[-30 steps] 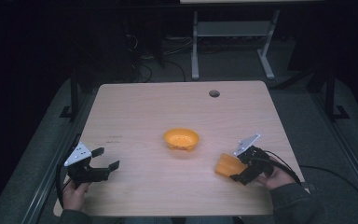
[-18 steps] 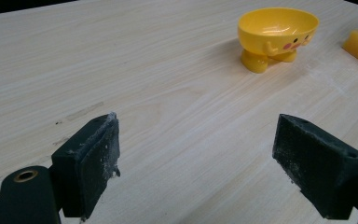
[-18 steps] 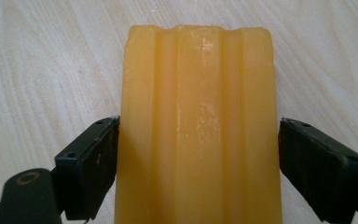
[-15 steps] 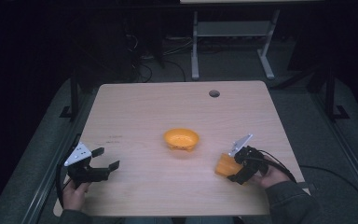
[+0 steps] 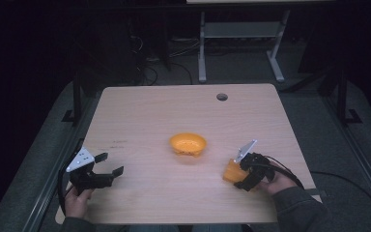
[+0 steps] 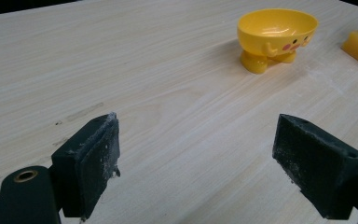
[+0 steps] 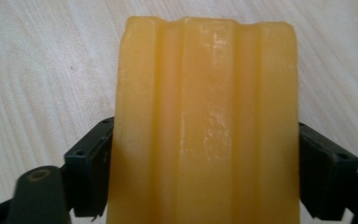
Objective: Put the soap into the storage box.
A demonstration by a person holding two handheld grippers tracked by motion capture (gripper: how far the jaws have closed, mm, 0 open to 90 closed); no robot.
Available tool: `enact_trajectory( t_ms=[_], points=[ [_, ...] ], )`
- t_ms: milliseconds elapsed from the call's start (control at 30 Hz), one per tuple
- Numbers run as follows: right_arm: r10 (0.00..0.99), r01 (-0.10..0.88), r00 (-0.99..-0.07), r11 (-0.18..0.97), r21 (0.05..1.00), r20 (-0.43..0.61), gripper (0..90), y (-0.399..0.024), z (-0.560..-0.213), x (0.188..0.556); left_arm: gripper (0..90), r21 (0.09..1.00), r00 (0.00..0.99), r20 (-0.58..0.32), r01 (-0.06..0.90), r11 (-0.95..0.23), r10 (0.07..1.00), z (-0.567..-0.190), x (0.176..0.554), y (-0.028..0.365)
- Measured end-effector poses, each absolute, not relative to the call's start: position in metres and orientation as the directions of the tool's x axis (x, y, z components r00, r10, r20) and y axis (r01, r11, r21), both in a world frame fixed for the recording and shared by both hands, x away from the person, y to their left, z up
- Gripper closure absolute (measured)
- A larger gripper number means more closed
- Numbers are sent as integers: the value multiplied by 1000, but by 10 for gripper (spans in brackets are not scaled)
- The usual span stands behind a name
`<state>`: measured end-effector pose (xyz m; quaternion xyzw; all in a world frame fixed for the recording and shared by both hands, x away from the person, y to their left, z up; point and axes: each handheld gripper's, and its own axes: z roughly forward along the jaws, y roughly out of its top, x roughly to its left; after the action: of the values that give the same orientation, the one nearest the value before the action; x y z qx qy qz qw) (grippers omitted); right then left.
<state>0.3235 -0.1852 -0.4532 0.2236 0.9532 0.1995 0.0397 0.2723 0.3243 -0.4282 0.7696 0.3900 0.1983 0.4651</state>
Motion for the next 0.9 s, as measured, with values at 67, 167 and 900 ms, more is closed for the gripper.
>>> enact_trajectory(
  t_ms=[67,167,900],
  points=[
    [443,412,-896,821,395,13,189,-185,-454,324,141,870,617,-58,416,-263,785,-428,272,325],
    [442,410,-897,822,396,11,191,-185,-453,323,141,870,616,-58,417,-263,786,-428,272,325],
    [420,381,-908,823,421,0,205,-187,-448,322,141,874,611,-64,416,-251,789,-428,272,326]
  ],
)
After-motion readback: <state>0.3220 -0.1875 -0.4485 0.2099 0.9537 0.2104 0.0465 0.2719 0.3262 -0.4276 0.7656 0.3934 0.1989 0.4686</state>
